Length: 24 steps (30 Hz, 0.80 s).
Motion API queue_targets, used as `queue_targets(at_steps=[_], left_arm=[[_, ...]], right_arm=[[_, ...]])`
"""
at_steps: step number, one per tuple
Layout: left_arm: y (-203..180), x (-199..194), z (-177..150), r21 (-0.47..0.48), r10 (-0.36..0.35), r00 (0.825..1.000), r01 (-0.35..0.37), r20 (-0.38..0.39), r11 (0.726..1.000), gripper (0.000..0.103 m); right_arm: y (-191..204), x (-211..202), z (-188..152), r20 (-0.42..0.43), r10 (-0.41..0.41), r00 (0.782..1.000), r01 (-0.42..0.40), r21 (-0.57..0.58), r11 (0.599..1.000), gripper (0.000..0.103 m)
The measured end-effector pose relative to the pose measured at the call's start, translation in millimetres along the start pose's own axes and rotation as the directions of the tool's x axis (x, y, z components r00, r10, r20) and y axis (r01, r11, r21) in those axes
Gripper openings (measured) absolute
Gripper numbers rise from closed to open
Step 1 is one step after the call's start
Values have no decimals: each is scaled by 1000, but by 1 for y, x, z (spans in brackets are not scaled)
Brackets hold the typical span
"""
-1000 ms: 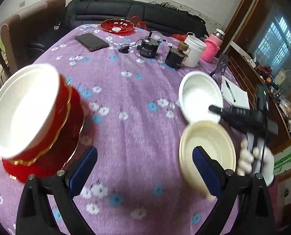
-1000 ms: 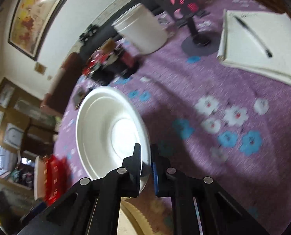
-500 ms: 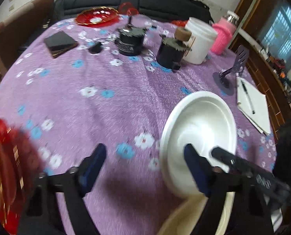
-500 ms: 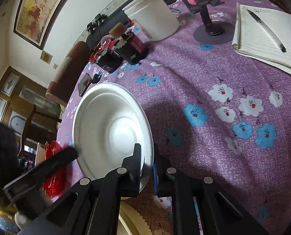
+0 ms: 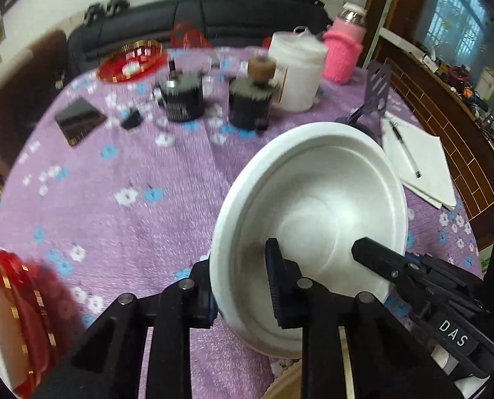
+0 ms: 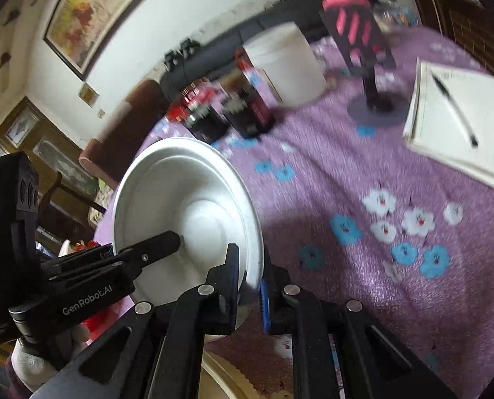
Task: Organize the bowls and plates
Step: 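Carry the white bowl with both grippers over the stacked bowl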
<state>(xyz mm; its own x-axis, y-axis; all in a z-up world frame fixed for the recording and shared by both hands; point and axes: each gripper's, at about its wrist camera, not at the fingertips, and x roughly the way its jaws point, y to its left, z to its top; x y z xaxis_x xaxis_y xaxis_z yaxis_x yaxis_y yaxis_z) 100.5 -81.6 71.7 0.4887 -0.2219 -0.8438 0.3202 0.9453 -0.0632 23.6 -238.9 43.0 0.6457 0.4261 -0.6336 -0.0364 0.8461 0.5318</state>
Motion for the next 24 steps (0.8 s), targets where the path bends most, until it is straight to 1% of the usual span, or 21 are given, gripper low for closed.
queue_targets(at_steps=[2,5,8,11,14,17,21,24], left_arm=[[-4,-16,-1,27,24,999,-25,42,999,23],[-8,-41,-7,67,62,992,-70,112,995,26],[-8,-60,-9,68,91,983,-103,160,992,26],[-3,-84,-13,51,106,974,-119,198,992,26],[5,-109,-26,39,101,966,-113,238,993,30],[16,-134,-50,23,112,954,-123,277,992,34],[38,-157,-80,-3,165,935,-173,315,985,38],[67,-171,-99,-48,182,929,-175,322,983,40]], right_arm=[[9,-12,-1,51,23,998,-22,-20,1000,12],[18,-25,-1,102,61,993,-57,-41,998,12],[30,-36,-6,154,86,984,-76,-69,995,12],[44,-44,-10,170,116,978,-101,-94,990,12],[60,-47,-17,159,157,975,-138,-127,982,13],[82,-44,-28,113,206,972,-186,-164,969,14],[121,-33,-49,62,218,974,-199,-230,953,15],[151,-29,-66,41,222,974,-202,-282,938,16]])
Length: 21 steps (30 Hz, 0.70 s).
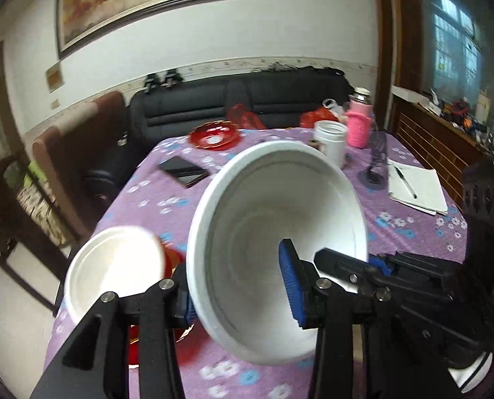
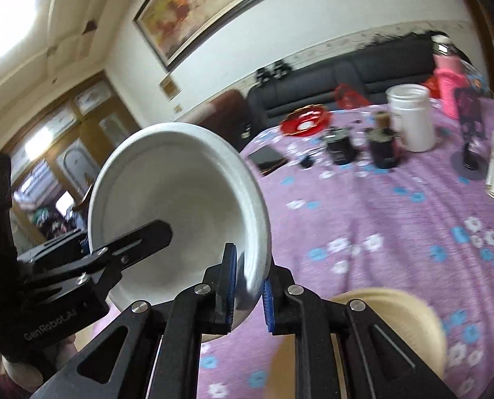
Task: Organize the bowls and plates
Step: 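Carry the white bowl with both grippers over the stacked bowl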
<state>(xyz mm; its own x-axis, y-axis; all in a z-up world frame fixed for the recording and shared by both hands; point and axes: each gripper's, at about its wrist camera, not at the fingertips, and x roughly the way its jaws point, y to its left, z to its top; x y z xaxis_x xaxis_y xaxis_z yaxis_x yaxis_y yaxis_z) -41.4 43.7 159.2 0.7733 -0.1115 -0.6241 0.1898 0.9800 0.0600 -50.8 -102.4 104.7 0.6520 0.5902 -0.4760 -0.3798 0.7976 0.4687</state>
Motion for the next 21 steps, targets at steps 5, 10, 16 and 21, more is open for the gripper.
queue_targets(at_steps=[5,10,16,21], left_arm=[[59,-11,-19,-95,17,999,-19,-28,995,40],[102,-20,-34,-149,40,999,-44,-30,988,40],[146,-30,-39,-184,86,996,-90,-29,979,40],[168,-10,-29,-166,135,988,-146,-78,975,41]], right_arm=[[53,25,-10,-58,10,998,-14,-65,998,17],[99,51,-12,-106,-5,994,-7,-116,993,17],[144,78,0,-155,-39,987,10,-183,983,17],[162,107,16,-195,-97,976,54,-213,975,17]])
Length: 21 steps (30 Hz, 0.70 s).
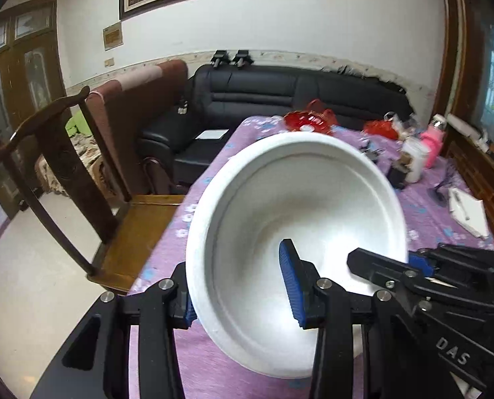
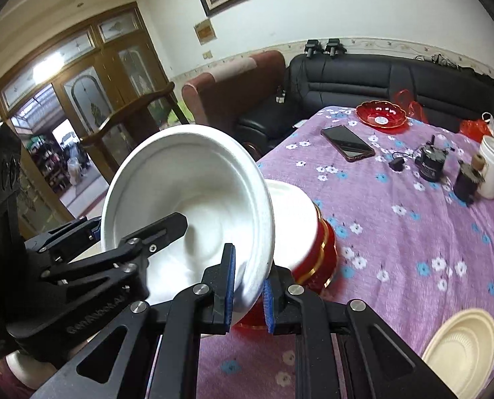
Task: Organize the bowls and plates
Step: 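Carry the white bowl with both grippers over the stacked bowl, then lower the white bowl into the first white bowl and open both grippers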
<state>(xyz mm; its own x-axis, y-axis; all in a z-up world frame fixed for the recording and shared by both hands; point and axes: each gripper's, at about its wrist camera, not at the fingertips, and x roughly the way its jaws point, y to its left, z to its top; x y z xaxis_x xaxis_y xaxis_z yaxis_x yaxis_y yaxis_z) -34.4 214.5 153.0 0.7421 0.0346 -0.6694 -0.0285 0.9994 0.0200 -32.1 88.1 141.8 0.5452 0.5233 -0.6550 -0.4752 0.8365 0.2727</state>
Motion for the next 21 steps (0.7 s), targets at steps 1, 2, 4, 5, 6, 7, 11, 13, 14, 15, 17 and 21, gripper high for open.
queue_targets(at_steps=[1,2,4,5,6,7,11,13,14,15,17,21], left_arm=[[3,9,3,4,0,1000,0,-23,1000,41],[6,17,5,3,-1,999,1,-45,1000,41],[14,34,9,-13,-15,996,14,-89,1000,41],[17,42,9,-21,-19,994,17,-107,1000,41],[21,51,9,-30,-22,992,18,-126,999,41],[24,60,8,-44,-34,989,28,-147,999,41],[33,80,2,-101,-87,978,69,-190,993,41],[33,81,2,-104,-98,980,80,-174,991,42],[35,81,2,-117,-113,979,93,-172,989,44],[36,81,3,-128,-122,978,101,-169,987,44],[41,80,5,-165,-146,975,118,-167,979,46],[54,69,8,-221,-163,980,135,-117,966,50]], right_arm=[[0,8,5,-18,-21,1000,21,3,1000,17],[-1,19,9,-46,-31,998,32,9,999,17],[-4,32,13,-80,-33,996,35,32,999,17],[-7,40,14,-99,-33,995,38,47,998,17],[-9,47,14,-118,-33,992,40,58,998,17],[-10,53,14,-133,-37,990,46,66,997,17],[-19,70,11,-167,-61,984,74,75,994,16],[-22,73,13,-172,-69,983,83,74,994,16],[-24,74,13,-175,-67,982,82,78,994,16],[-26,76,14,-176,-64,982,80,83,993,16],[-27,80,16,-177,-62,982,77,79,994,16],[-23,79,18,-146,-60,987,71,70,995,17]])
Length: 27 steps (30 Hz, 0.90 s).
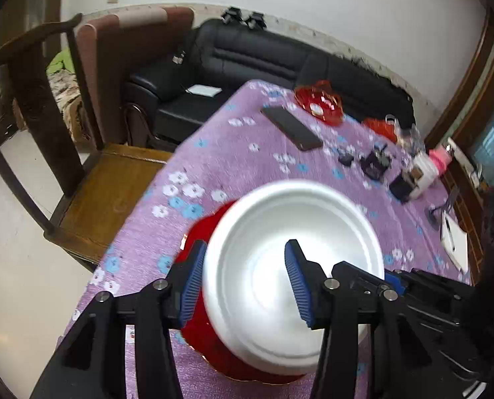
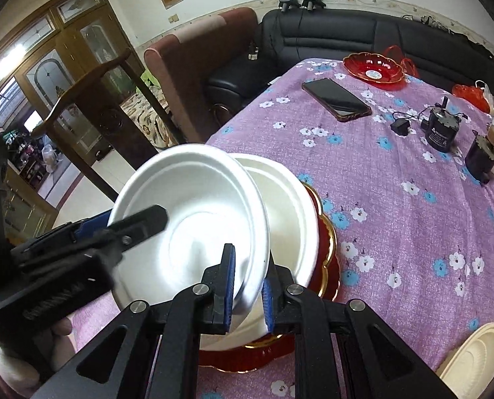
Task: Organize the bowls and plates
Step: 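Lower the white bowl into the first white bowl and open both grippers, then grasp the rim of the beige plastic bowl with the right gripper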
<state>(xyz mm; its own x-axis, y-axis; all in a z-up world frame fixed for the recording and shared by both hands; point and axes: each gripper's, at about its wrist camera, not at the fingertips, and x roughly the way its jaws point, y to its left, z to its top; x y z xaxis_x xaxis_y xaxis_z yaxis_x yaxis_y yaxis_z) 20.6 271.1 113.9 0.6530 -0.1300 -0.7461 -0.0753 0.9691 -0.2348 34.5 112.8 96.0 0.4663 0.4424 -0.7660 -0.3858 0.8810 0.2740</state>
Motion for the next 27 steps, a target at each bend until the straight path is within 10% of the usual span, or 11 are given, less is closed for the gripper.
queue_targets(at_steps=[4,13,18,27], left_arm=[[7,-20,-1,-30,14,997,-12,70,999,57],[-7,-77,-33,-6,50,976,-50,212,999,70],[-36,-99,-65,49,41,959,-57,280,997,81],[-79,-98,-111,101,28,973,-53,231,993,82]], right_arm=[[4,-8,1,81,-32,996,34,-25,999,49],[2,-68,-15,296,-84,952,98,-32,995,51],[-7,-115,-56,411,-147,900,182,-46,982,68],[-64,-147,-119,384,-219,897,231,15,973,73]])
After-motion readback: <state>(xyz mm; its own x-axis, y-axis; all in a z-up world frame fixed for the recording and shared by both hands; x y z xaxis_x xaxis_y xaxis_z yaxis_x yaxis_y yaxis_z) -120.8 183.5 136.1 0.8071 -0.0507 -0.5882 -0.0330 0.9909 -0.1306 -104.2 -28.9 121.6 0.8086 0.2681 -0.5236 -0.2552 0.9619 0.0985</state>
